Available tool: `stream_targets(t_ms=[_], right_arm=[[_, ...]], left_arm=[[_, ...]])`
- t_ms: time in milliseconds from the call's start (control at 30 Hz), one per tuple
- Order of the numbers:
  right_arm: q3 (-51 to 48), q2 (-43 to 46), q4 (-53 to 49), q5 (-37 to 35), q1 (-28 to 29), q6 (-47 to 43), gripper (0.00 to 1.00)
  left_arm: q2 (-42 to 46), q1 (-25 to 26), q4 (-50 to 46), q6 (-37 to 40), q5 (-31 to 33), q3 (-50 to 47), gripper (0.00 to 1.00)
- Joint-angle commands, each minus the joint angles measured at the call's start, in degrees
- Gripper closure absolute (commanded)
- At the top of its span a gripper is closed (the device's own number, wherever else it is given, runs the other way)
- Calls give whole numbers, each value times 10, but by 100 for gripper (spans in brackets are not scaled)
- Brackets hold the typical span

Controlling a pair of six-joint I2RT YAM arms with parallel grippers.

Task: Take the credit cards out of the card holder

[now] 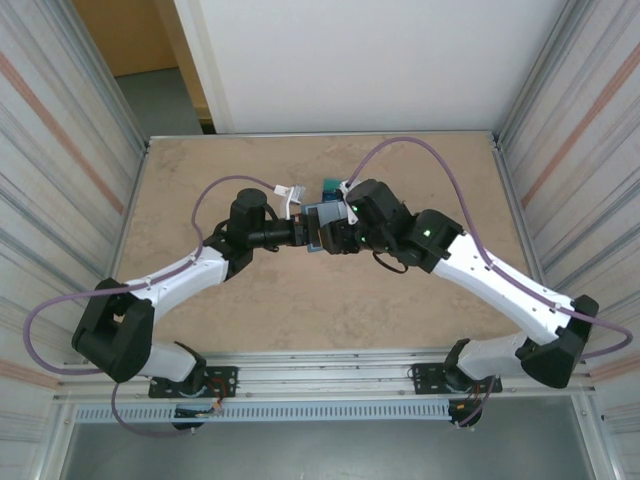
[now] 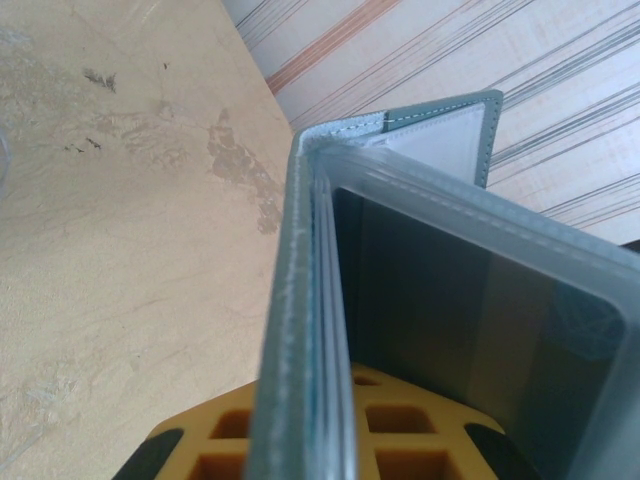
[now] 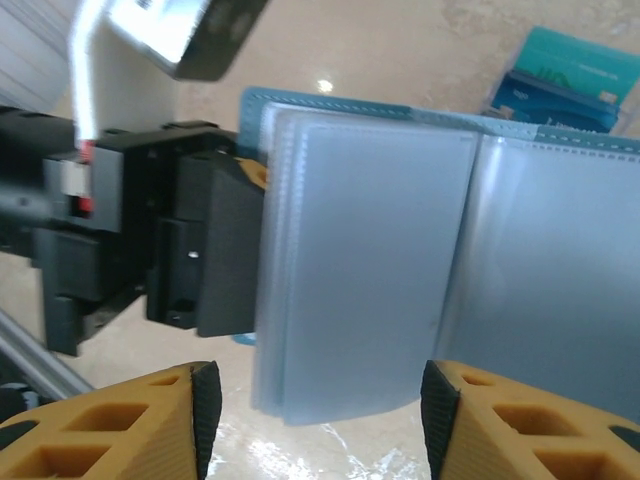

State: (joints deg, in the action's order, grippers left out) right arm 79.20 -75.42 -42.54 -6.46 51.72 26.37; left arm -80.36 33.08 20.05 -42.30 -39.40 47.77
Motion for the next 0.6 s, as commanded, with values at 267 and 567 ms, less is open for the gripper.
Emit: stream_targets(t_ms=[267,567], right_arm=[[1,-14,6,8,-36,-8,42],[-7,-11,25,43,-37,-12,40]], left_arm=[[3,-2,35,-6,-18,2,100],[0,-3,38,-8,-17,1,100]])
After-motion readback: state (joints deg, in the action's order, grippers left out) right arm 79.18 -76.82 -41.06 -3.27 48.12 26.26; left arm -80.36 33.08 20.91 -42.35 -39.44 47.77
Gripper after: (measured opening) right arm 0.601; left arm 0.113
